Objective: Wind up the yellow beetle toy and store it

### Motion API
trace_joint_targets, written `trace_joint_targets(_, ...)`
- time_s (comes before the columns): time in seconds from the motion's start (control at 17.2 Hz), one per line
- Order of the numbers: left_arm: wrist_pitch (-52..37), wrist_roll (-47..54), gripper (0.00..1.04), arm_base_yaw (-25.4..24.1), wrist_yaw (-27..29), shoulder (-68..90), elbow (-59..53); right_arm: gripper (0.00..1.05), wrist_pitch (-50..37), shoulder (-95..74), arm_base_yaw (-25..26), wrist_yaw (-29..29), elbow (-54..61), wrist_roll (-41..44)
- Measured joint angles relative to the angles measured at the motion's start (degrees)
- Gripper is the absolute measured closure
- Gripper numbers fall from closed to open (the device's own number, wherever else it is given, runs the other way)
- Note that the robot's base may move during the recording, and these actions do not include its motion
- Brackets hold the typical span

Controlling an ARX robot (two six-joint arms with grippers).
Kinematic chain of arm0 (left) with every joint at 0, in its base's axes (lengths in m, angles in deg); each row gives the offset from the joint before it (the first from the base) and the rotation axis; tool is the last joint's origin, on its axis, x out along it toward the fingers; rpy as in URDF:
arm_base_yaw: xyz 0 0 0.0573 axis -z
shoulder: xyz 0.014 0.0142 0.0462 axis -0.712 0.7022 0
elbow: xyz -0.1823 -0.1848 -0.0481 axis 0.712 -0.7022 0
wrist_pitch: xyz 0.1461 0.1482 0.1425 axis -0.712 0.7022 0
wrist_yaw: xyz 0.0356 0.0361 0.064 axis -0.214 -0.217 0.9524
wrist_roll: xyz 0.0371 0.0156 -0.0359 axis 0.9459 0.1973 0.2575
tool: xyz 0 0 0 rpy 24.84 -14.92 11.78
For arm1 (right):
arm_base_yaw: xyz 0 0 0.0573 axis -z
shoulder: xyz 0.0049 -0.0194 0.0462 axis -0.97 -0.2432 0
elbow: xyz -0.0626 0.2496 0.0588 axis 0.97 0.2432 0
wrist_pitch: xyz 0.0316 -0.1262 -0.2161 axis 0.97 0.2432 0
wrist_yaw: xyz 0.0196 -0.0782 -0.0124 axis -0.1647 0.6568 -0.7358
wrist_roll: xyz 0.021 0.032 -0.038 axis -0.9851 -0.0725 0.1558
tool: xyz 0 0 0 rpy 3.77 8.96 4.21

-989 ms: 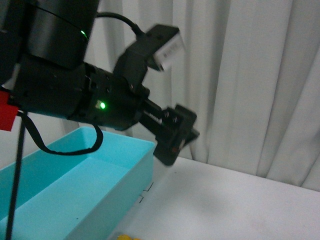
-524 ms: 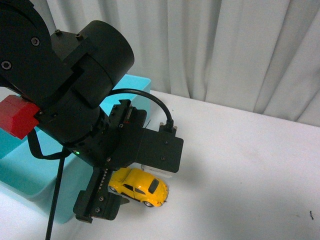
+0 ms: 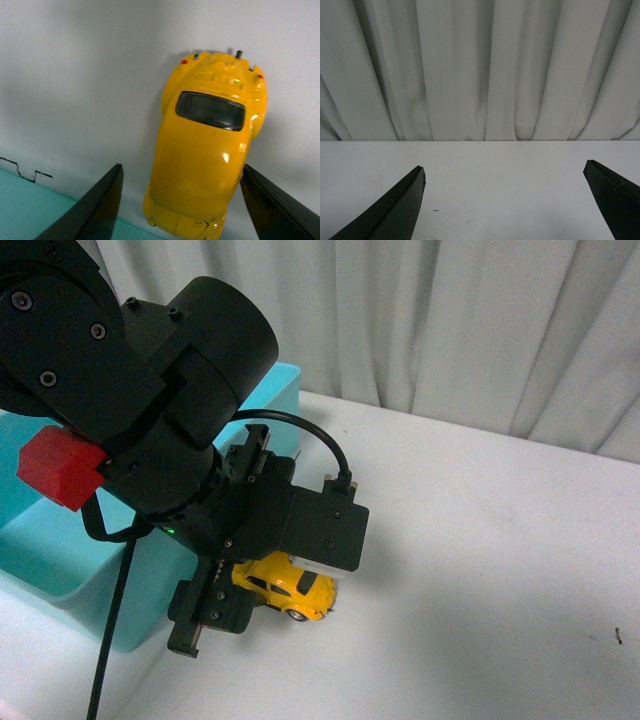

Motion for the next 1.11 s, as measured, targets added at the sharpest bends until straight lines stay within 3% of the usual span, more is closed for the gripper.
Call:
trace_joint_targets(0.23, -0.28, -1.18, 0.64, 0.61, 0.17, 0.24, -0.15, 0.07, 0.00, 0.00, 0.00, 0.00, 0.00, 0.00)
trace_joint_targets(0.52, 3.65, -5.79, 0.65, 0.94, -3.69, -1.68, 0.02, 0.07, 0.00, 0.00, 0.00, 0.00, 0.00, 0.00)
trace_joint_targets(0.7, 8.94, -13.64, 0.65, -0.33, -13.16, -9.81, 2.27, 0.07, 0.00, 0.00, 0.00, 0.00, 0.00, 0.00)
trace_joint_targets(0.93, 9.03, -23.98, 0.65, -9.73, -24.92, -22.16, 7.34, 0.07, 0.00, 0.00, 0.00, 0.00, 0.00, -0.02)
trace_joint_targets(1.05, 5.46, -29.22, 0.65, -17.77, -25.99, -24.00, 9.92, 0.07, 0.00, 0.00, 0.00, 0.00, 0.00, 0.00)
trace_joint_targets(1.11, 4.07, -32.00, 0.66, -21.79, -23.50, -23.17, 11.17, 0.07, 0.00, 0.00, 0.00, 0.00, 0.00, 0.00)
